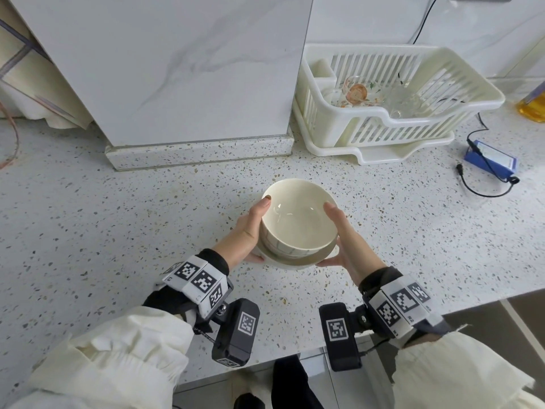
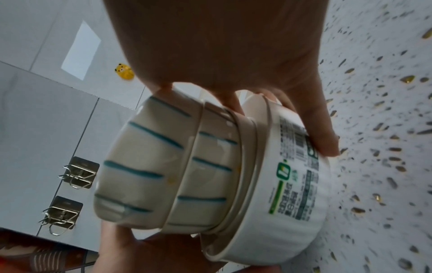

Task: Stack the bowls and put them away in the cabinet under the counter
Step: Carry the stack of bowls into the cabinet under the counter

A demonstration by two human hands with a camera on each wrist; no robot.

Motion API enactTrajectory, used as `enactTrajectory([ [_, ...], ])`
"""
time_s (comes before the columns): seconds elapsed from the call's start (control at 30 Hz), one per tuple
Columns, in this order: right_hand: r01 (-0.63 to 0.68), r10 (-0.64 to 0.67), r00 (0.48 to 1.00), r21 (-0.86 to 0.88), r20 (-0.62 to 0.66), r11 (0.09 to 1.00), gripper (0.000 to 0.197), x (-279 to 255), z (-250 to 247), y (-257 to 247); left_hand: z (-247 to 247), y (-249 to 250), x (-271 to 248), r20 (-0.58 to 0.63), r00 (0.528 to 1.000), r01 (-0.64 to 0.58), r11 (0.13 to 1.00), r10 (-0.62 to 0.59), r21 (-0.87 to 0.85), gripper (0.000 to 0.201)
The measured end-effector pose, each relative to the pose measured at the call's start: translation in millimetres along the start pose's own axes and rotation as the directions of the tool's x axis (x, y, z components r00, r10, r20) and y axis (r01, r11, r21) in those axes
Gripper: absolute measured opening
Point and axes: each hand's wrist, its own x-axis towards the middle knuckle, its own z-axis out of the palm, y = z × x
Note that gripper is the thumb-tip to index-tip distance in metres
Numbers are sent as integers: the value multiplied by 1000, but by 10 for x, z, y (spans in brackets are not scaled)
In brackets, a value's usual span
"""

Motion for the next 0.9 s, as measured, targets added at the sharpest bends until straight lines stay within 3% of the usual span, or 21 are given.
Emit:
enactTrajectory([
  [0.1, 3, -3, 1000, -11, -10, 1000, 62, -63, 12, 13, 32, -26, -47, -10, 1000, -29, 1000, 29, 11, 32],
  [0.37, 27, -25, 998, 32, -64, 999, 47, -430, -148, 183, 321, -86, -203, -31, 998, -49, 998, 50, 48, 35],
  [0.5, 36, -31, 996, 61, -84, 998, 34, -725, -373, 290, 634, -107, -385, 45, 996, -87, 991, 83, 106, 33],
  [0.57, 41, -32, 994, 87, -107, 995, 35, -890, -520, 380, 824, -103, -515, 77, 994, -84, 986, 74, 141, 37],
  [0.67, 25, 0, 987, 151, -160, 988, 55, -1130, -781, 587, 1186, -159, -664, 115, 990, -100, 979, 80, 177, 48],
  [0.8, 12, 23, 981, 179, -193, 984, 39, -1534, -1221, 915, 1798, -369, -891, 128, 988, -103, 981, 82, 164, 45],
  [0.9, -19, 52, 976, 152, -213, 988, 43, -1878, -1583, 1208, 2322, -603, -1000, 110, 992, -66, 992, 54, 105, 53],
])
